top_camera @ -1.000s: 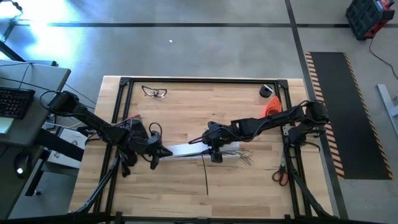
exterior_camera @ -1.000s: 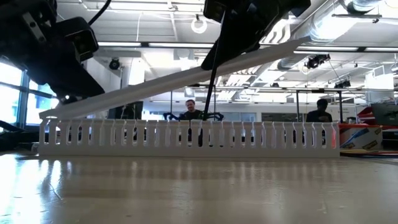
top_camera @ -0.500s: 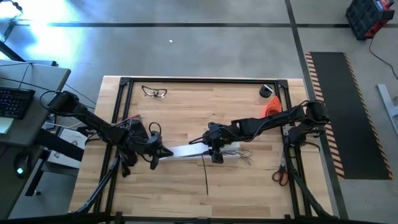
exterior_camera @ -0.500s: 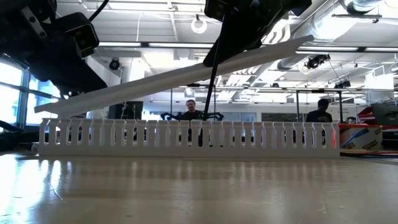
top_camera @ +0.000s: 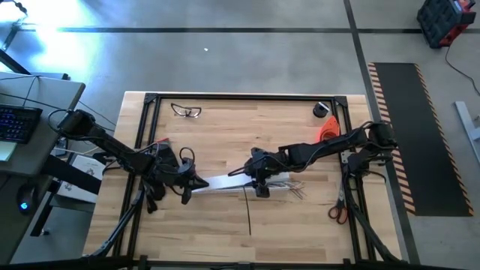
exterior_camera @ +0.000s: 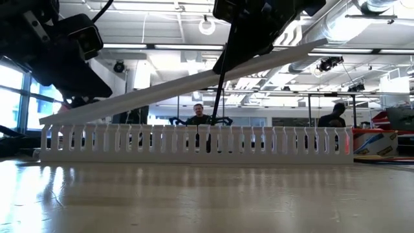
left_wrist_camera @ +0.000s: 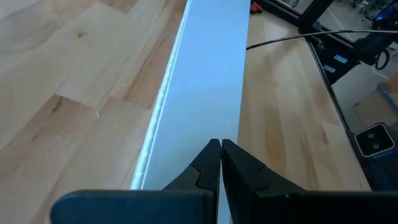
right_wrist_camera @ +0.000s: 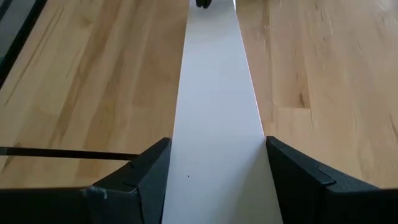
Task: Ziptie cables
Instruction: Insert the white cable duct cover into the white cable duct
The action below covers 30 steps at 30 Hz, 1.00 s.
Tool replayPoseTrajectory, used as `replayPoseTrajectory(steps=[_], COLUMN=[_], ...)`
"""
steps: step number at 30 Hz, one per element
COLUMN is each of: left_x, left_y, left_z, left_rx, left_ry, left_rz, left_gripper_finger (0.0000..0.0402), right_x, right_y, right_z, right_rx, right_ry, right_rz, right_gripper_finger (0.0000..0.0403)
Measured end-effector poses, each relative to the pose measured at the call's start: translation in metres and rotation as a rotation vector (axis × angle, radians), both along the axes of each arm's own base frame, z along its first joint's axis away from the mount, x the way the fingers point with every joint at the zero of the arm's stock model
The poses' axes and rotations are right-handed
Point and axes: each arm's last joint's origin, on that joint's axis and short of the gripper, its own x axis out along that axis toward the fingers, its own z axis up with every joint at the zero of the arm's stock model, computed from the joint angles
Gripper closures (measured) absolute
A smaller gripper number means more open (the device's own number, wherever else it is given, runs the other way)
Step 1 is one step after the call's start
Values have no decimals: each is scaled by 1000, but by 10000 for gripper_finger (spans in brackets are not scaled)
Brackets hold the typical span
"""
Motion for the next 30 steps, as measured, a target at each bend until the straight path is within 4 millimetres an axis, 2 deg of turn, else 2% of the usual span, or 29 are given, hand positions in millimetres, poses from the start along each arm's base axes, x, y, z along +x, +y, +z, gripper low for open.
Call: replayPoseTrajectory(steps=[3,6,10,13,15,19,23,27,30], left_x=[0,-2,-5,-16,-25,-43,-54,-57,-58], left_y=[0,-1,-3,-1,1,4,-5,-14,-17], left_z=[0,3,31,51,57,41,12,-11,-23], left_rx=[15,5,-18,50,102,113,35,-52,-52], left_ry=[-1,-5,-19,55,140,342,466,441,411], left_rz=[-9,-77,-192,-216,-187,-112,-154,-171,-176], left_gripper_finger=[401,396,375,364,363,358,324,273,250], right_x=[0,-4,-12,-19,-23,-26,-26,-26,-26], right_y=[2,4,-4,-13,-16,-22,-24,-29,-29], right_z=[0,9,23,23,24,26,28,27,28], right_rx=[-41,-102,-136,-186,-212,-241,-265,-262,-262], right_ry=[-8,-40,-51,8,27,49,40,42,42], right_rz=[9,-1,-65,-136,-170,-200,-213,-224,-226], right_gripper_finger=[198,198,198,198,198,198,198,198,198])
